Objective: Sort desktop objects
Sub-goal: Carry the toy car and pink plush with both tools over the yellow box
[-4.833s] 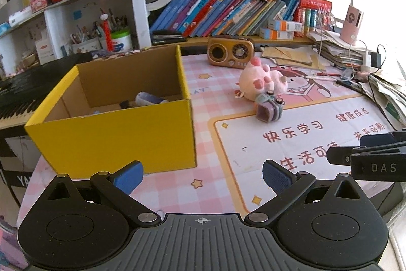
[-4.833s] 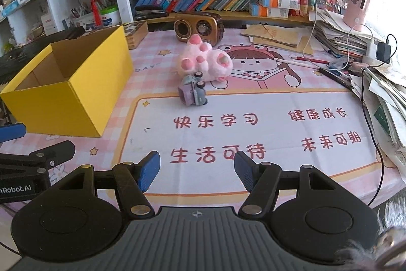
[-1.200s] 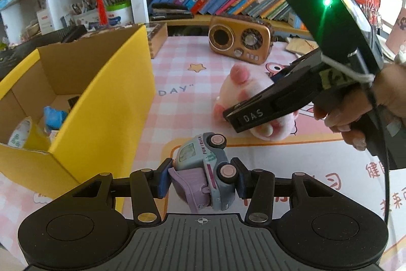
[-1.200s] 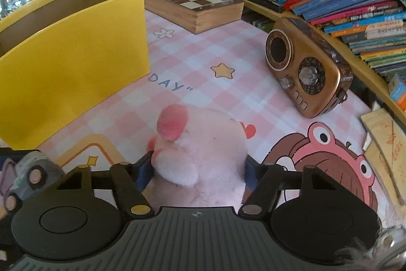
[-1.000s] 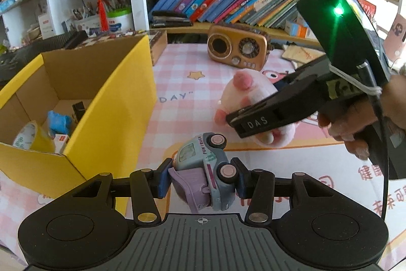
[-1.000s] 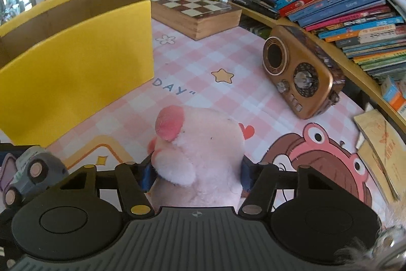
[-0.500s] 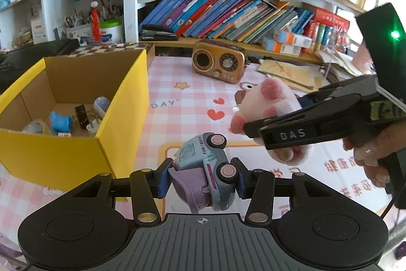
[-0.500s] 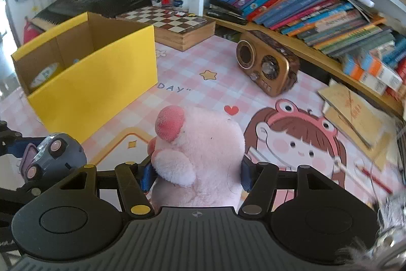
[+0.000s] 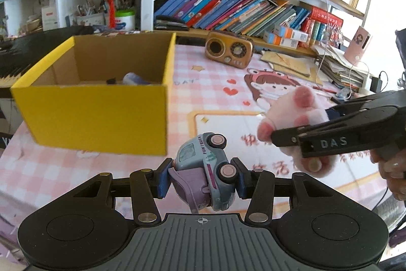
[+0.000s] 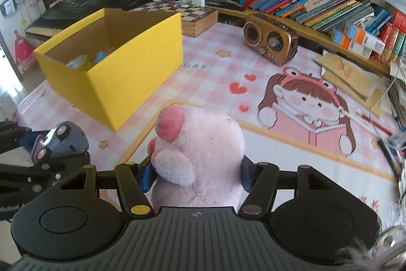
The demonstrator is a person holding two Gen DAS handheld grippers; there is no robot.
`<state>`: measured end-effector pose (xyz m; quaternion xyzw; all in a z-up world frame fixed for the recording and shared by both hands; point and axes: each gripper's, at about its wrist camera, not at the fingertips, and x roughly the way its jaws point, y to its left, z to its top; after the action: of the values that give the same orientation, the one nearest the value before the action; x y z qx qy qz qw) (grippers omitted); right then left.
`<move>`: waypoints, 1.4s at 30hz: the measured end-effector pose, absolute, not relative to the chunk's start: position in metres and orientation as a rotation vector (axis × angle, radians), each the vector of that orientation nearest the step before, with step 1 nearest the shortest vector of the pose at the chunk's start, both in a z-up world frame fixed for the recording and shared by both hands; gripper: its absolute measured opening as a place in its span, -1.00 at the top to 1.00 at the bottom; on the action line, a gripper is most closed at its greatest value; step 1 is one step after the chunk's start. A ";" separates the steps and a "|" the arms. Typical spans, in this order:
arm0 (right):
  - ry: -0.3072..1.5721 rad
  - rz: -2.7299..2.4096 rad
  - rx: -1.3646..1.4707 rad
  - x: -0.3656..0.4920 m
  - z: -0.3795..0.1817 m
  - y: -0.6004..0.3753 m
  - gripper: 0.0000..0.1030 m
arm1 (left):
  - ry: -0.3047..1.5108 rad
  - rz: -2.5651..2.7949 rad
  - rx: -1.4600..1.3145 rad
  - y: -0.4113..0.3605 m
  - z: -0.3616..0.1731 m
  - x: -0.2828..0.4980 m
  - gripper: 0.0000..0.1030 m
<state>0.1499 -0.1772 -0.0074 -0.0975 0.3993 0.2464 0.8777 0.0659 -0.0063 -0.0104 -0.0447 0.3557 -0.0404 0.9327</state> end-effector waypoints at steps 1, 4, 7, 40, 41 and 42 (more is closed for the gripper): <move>0.837 0.512 -0.202 0.144 -0.008 -0.174 -0.15 | 0.728 -0.083 -0.092 -0.003 -0.011 0.063 0.09; 0.844 0.506 -0.198 0.127 -0.009 -0.164 -0.15 | 0.725 -0.086 -0.098 0.008 -0.010 0.052 0.09; 0.848 0.500 -0.188 0.111 -0.010 -0.155 -0.15 | 0.718 -0.088 -0.104 0.019 -0.008 0.043 0.09; 0.810 0.538 -0.139 0.042 0.001 -0.058 -0.16 | 0.663 -0.043 -0.107 0.112 0.001 -0.014 0.09; 0.807 0.541 -0.140 0.043 0.003 -0.056 -0.16 | 0.659 -0.040 -0.107 0.115 0.002 -0.014 0.09; 0.805 0.544 -0.141 0.044 0.004 -0.053 -0.16 | 0.656 -0.037 -0.107 0.117 0.003 -0.013 0.09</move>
<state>0.0442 -0.0535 0.0038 -0.0679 0.3864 0.2612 0.8820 -0.0133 0.1168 0.0032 -0.0526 0.3219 -0.0184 0.9451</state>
